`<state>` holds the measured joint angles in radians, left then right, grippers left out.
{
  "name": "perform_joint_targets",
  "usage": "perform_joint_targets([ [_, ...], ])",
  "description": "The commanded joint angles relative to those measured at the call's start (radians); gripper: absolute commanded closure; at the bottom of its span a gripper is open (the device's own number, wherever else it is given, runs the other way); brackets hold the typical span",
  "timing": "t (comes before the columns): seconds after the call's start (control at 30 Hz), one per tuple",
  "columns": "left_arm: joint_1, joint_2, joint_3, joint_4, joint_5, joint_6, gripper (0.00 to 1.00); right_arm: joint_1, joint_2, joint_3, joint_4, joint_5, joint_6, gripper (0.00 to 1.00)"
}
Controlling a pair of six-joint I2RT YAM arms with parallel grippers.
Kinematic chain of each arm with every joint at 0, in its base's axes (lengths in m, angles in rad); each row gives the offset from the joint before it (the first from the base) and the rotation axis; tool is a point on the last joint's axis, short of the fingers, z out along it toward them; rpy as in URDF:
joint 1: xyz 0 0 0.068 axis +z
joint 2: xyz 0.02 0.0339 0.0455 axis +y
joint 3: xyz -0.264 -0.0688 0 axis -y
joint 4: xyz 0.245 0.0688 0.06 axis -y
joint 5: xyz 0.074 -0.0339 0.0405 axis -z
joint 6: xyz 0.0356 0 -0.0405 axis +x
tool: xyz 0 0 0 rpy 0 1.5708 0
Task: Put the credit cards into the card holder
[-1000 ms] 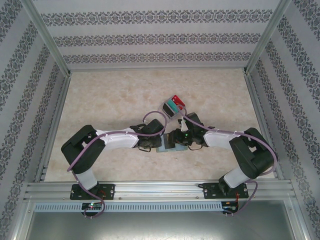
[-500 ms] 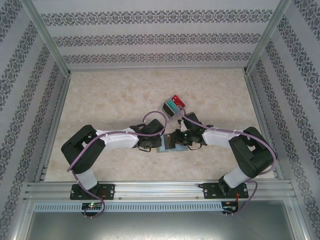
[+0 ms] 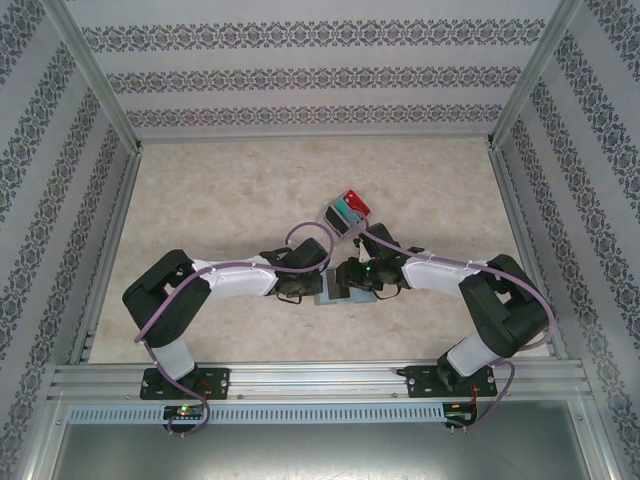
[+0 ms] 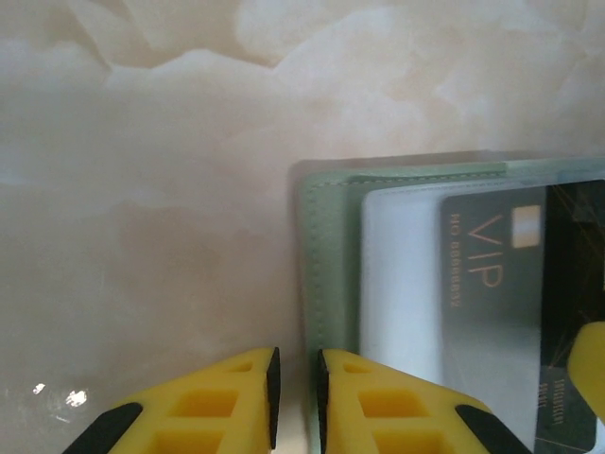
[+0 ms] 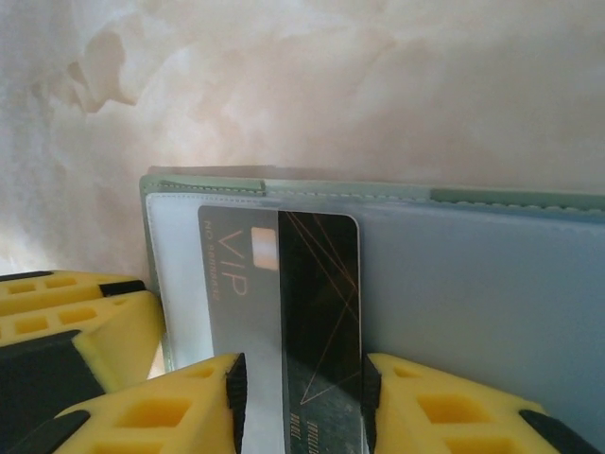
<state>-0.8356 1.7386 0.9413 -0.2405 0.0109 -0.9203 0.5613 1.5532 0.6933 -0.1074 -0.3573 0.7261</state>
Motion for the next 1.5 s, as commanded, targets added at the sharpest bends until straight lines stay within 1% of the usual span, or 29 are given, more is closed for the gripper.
perform_joint_targets([
  [0.0,0.01,0.004,-0.008,-0.005,-0.009,-0.004,0.79,0.009,-0.021,0.021,-0.13,0.094,-0.037,0.58],
  [0.13,0.01,0.006,-0.008,-0.008,-0.008,-0.002,0.79,0.009,-0.032,0.029,-0.166,0.129,-0.056,0.56],
  [0.17,0.01,0.005,-0.012,-0.004,-0.009,-0.004,0.79,0.009,-0.031,0.031,-0.165,0.127,-0.06,0.55],
  [0.23,0.01,0.004,-0.019,0.009,-0.006,-0.011,0.79,0.01,-0.022,0.036,-0.157,0.108,-0.063,0.55],
  [0.3,0.01,0.006,-0.018,0.017,0.0,-0.011,0.79,0.013,-0.01,0.039,-0.141,0.087,-0.062,0.58],
  [0.37,0.01,0.01,-0.014,0.011,0.001,-0.007,0.79,0.018,0.002,0.047,-0.132,0.07,-0.062,0.67],
  [0.4,0.01,0.01,-0.013,0.01,0.001,-0.006,0.79,0.024,0.008,0.053,-0.133,0.072,-0.06,0.68],
  [0.57,0.01,0.011,-0.015,0.015,0.006,-0.006,0.79,0.052,0.034,0.076,-0.129,0.065,-0.053,0.72],
  [0.77,0.01,0.022,-0.019,0.028,0.016,-0.013,0.79,0.058,0.062,0.083,-0.075,0.0,-0.02,0.73],
  [0.93,0.01,0.022,-0.019,0.038,0.019,-0.014,0.81,0.061,0.057,0.081,-0.037,-0.039,-0.016,0.77],
  [1.03,0.01,0.022,-0.018,0.039,0.019,-0.014,0.8,0.064,0.072,0.089,-0.04,-0.045,-0.002,0.77],
  [1.17,0.01,0.021,-0.019,0.041,0.019,-0.018,0.8,0.069,0.088,0.086,-0.022,-0.065,0.067,0.76],
  [1.27,0.01,0.019,-0.019,0.039,0.019,-0.02,0.8,0.074,0.083,0.085,-0.044,-0.02,0.084,0.75],
  [1.4,0.01,0.004,-0.026,0.026,0.003,-0.022,0.8,0.073,0.047,0.089,-0.084,0.013,0.044,0.69],
  [1.47,0.01,-0.012,-0.03,0.014,-0.013,-0.023,0.79,0.067,0.002,0.086,-0.111,0.049,0.021,0.63],
])
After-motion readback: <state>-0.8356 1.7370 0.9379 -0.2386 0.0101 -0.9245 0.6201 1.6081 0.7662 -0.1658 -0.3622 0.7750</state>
